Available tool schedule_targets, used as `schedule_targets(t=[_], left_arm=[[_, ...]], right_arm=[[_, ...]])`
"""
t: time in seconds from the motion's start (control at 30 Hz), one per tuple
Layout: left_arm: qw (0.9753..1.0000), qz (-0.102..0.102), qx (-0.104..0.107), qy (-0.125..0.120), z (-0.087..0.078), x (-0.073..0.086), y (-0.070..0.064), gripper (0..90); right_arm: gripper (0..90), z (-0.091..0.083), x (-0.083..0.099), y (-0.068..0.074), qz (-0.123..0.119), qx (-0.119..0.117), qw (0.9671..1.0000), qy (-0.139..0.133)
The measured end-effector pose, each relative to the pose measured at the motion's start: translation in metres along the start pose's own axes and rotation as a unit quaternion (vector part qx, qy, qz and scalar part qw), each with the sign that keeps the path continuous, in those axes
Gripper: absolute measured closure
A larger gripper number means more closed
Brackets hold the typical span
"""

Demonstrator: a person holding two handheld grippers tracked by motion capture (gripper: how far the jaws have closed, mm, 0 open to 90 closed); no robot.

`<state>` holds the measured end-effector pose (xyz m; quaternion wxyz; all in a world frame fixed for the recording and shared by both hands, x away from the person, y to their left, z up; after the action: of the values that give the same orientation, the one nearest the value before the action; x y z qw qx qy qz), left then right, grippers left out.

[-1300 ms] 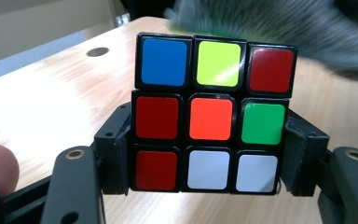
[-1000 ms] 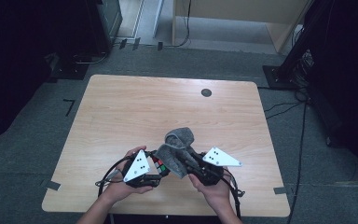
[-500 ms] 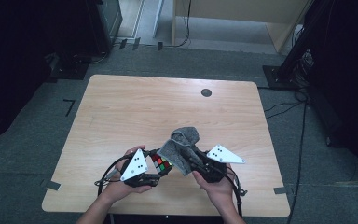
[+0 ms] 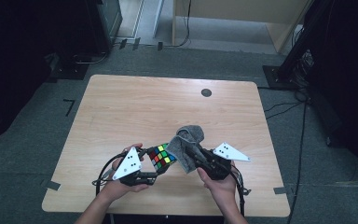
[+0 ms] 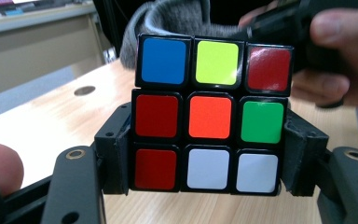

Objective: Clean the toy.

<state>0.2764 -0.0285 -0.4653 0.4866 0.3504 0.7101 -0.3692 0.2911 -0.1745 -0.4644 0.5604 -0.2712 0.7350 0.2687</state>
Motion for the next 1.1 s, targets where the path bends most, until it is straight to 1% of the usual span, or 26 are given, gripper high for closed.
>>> schedule_targets(t=[0.07, 0.1, 0.13, 0.17, 0.23, 0.3, 0.33, 0.4, 0.47, 0.53, 0.57, 0.6, 0.67, 0.7, 0.73, 0.77, 0.8, 0.87, 0.9, 0.93, 0.97, 1.0, 1.03, 1.1], left_arm=[[1.0, -0.003, 0.006, 0.001, 0.0, 0.0, -0.001, 33.8], [1.0, -0.003, 0.007, 0.0, 0.0, 0.001, -0.002, 33.8], [1.0, -0.003, 0.007, 0.001, 0.0, 0.001, -0.002, 33.8], [0.9999, -0.005, 0.009, 0.0, -0.001, 0.0, -0.002, 33.8], [0.9999, -0.01, 0.01, -0.007, -0.002, -0.002, -0.001, 33.8], [0.9999, -0.011, 0.006, -0.01, -0.003, -0.004, 0.001, 33.8], [0.9999, -0.011, 0.006, -0.01, -0.003, -0.004, 0.001, 33.8], [0.9999, -0.01, 0.004, -0.008, -0.004, -0.003, 0.002, 33.8], [0.9999, -0.01, 0.002, -0.004, -0.003, -0.001, 0.003, 33.8], [0.9999, -0.011, 0.003, -0.001, -0.002, 0.0, 0.003, 33.8], [0.9999, -0.013, 0.004, -0.001, -0.001, 0.0, 0.003, 33.8], [0.9999, -0.013, 0.004, 0.0, -0.001, 0.0, 0.002, 33.8], [0.9999, -0.015, 0.005, -0.001, -0.002, -0.001, 0.002, 33.8], [0.9998, -0.018, 0.006, -0.004, -0.003, -0.002, 0.002, 33.8], [0.9997, -0.021, 0.007, -0.008, -0.003, -0.003, 0.003, 33.8], [0.9997, -0.023, 0.008, -0.01, -0.004, -0.005, 0.003, 33.8], [0.9996, -0.024, 0.009, -0.012, -0.005, -0.005, 0.003, 33.8], [0.9995, -0.026, 0.007, -0.015, -0.005, -0.006, 0.005, 33.8], [0.9995, -0.027, 0.006, -0.015, -0.005, -0.005, 0.005, 33.8], [0.9995, -0.027, 0.005, -0.013, -0.004, -0.004, 0.005, 33.8], [0.9996, -0.027, 0.003, -0.011, -0.003, -0.003, 0.005, 33.8], [0.9996, -0.026, 0.003, -0.009, -0.003, -0.002, 0.005, 33.8], [0.9996, -0.026, 0.004, -0.008, -0.002, -0.002, 0.004, 33.8], [0.9996, -0.026, 0.003, -0.009, -0.002, -0.002, 0.003, 33.8]], right_arm=[[72.2, 0.005, 0.001, 0.011, 0.001, -0.028, 0.9996, -0.003], [72.2, 0.007, 0.002, 0.015, -0.001, -0.035, 0.9994, -0.001], [72.3, 0.011, 0.007, 0.02, -0.005, -0.036, 0.9993, 0.008], [72.3, 0.014, 0.01, 0.022, -0.003, -0.037, 0.9992, 0.013], [72.2, 0.02, 0.019, 0.027, 0.005, -0.054, 0.998, 0.03], [72.1, 0.024, 0.027, 0.031, 0.006, -0.07, 0.9962, 0.052], [72.1, 0.025, 0.028, 0.032, 0.002, -0.07, 0.9961, 0.053], [72.1, 0.023, 0.023, 0.031, -0.004, -0.063, 0.9969, 0.048], [72.1, 0.014, 0.01, 0.026, 0.0, -0.05, 0.9986, 0.017], [72.2, 0.007, -0.001, 0.022, 0.007, -0.042, 0.999, -0.011], [72.2, 0.005, -0.002, 0.021, 0.007, -0.043, 0.9989, -0.015], [72.1, 0.006, -0.001, 0.021, 0.006, -0.044, 0.999, -0.011], [72.0, 0.011, 0.006, 0.024, 0.014, -0.049, 0.9987, -0.001], [71.9, 0.014, 0.011, 0.025, 0.019, -0.056, 0.9982, 0.008], [71.7, 0.019, 0.017, 0.029, 0.021, -0.069, 0.9971, 0.025], [71.6, 0.022, 0.022, 0.032, 0.017, -0.076, 0.9962, 0.038], [71.6, 0.023, 0.024, 0.034, 0.009, -0.078, 0.9959, 0.044], [71.6, 0.023, 0.022, 0.035, -0.004, -0.072, 0.9965, 0.044], [71.6, 0.019, 0.017, 0.032, -0.01, -0.065, 0.9973, 0.035], [71.7, 0.016, 0.013, 0.03, -0.009, -0.06, 0.9978, 0.025], [71.7, 0.012, 0.006, 0.027, -0.004, -0.054, 0.9985, 0.01], [71.7, 0.008, 0.001, 0.024, 0.002, -0.049, 0.9988, -0.004], [71.7, 0.006, -0.002, 0.022, 0.009, -0.048, 0.9987, -0.012], [71.7, 0.008, 0.002, 0.023, 0.013, -0.051, 0.9986, -0.004]])
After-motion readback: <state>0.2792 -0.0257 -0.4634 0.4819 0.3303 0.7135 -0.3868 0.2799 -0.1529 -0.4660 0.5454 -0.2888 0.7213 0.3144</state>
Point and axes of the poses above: each handheld gripper's, and its own axes: z roughly forward along the jaws, x roughly out of its underside, y roughly to its left, the point moved 9 cm from there along z, roughly forward along the jaws, and after that the axes turned 15 degrees about -z, right-handed, at the moved point
